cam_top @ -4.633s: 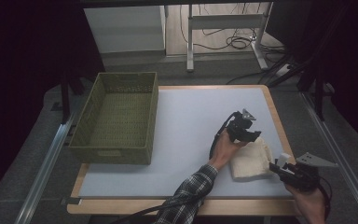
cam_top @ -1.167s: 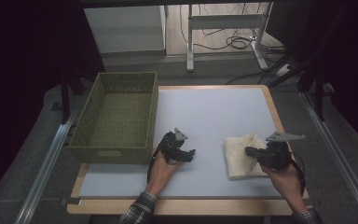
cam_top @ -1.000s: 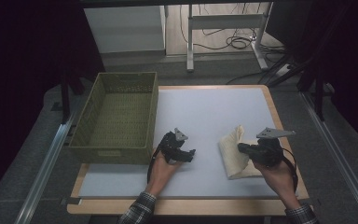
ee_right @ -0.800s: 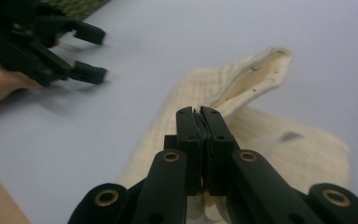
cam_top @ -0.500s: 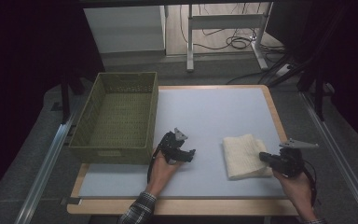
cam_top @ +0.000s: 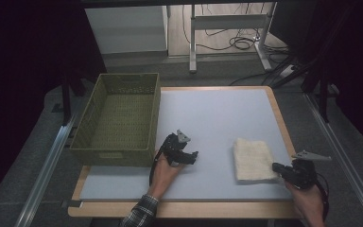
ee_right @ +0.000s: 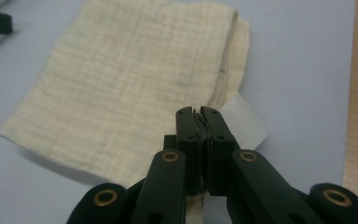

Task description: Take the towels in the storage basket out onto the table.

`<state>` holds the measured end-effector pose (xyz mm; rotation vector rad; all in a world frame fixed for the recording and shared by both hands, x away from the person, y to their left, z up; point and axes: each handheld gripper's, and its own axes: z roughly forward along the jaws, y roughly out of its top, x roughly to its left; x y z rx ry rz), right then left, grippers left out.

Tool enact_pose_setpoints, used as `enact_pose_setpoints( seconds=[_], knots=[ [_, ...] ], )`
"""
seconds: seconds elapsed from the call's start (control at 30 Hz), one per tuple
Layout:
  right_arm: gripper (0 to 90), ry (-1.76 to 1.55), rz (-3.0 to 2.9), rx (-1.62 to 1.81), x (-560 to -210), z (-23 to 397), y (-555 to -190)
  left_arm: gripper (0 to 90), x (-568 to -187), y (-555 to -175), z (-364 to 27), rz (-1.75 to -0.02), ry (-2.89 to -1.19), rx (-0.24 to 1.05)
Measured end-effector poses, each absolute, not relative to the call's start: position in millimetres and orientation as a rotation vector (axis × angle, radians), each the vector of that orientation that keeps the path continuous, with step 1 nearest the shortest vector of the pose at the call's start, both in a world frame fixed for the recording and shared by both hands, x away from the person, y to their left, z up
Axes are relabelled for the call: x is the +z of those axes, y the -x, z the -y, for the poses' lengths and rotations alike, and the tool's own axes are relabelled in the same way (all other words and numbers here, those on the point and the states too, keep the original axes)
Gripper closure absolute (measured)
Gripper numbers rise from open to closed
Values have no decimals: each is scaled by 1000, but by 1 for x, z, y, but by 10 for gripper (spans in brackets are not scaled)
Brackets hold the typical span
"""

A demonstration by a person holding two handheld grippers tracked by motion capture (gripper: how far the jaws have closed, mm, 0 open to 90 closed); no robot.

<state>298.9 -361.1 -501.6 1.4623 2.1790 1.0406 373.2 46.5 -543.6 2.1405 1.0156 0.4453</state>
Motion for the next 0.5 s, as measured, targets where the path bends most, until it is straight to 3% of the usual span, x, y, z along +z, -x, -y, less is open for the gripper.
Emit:
enact_pose_setpoints(
  seconds=[0.1, 0.23, 0.5],
  knots=[
    [837, -1480, -2201, 1033, -508, 363, -303, 142, -544, -373, -47, -1016, -2141, 445],
    [689, -1451, -2163, 1072, -496, 363, -310, 141, -544, -374, -47, -1020, -2137, 436],
    [660, -1382, -2142, 1073, -480, 346, -353, 141, -544, -374, -47, -1020, -2137, 436]
  ],
)
